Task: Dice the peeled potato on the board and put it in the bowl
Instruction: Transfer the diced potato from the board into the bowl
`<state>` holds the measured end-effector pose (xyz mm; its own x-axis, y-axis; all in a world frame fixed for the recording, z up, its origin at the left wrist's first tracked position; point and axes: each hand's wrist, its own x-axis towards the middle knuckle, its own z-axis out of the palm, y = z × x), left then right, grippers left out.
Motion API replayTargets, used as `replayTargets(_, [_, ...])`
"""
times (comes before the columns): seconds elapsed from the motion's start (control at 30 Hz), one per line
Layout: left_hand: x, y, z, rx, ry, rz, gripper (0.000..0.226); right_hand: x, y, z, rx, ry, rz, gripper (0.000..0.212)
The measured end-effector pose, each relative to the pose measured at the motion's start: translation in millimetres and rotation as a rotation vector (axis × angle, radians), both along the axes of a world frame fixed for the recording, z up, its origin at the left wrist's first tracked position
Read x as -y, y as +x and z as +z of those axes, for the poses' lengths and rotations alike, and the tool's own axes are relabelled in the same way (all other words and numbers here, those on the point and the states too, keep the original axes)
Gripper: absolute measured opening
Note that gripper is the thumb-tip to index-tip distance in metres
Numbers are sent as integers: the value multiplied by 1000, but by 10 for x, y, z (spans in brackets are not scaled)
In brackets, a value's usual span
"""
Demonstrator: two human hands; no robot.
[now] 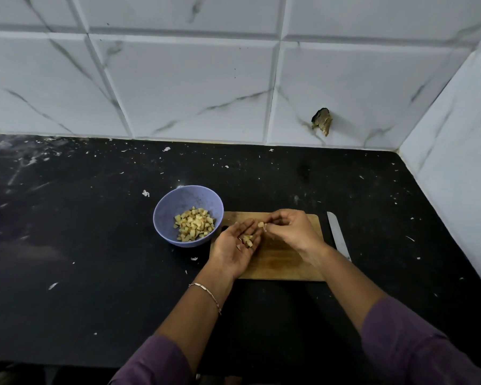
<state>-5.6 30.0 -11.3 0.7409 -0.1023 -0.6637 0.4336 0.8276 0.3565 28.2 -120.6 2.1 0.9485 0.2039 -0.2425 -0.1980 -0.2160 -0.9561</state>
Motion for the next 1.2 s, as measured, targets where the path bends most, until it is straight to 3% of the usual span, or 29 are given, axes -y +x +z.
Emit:
replayTargets(0.1, [51,1,21,2,-24,-1,38,-108,13,115,99,-120,199,13])
replayTargets(0.27, [74,-7,83,-10,-55,2,38,-212,10,164,321,-493,308,24])
replayTargets(0.57, [14,-18,76,-22,-96,30,38,-197,20,95,430,-443,174,20])
replayTargets(0.7, [33,-6,52,-21,-70,83,37,-23,104,5,383,-390,76,13])
replayTargets(0.8, [45,16,5,-23,-56,163,34,157,115,-86,339,-553,136,9])
replayTargets(0.9, [67,22,7,-11,-42,202,33,219,35,-178,358,-708,189,20])
replayTargets(1.07, [100,23,-6,-12,-29,187,35,126,-113,-211,593,-1016,279,14])
replayTargets(1.2, [122,9,4,-18,-10,165,35,57,-187,-155,689,-1101,306,15])
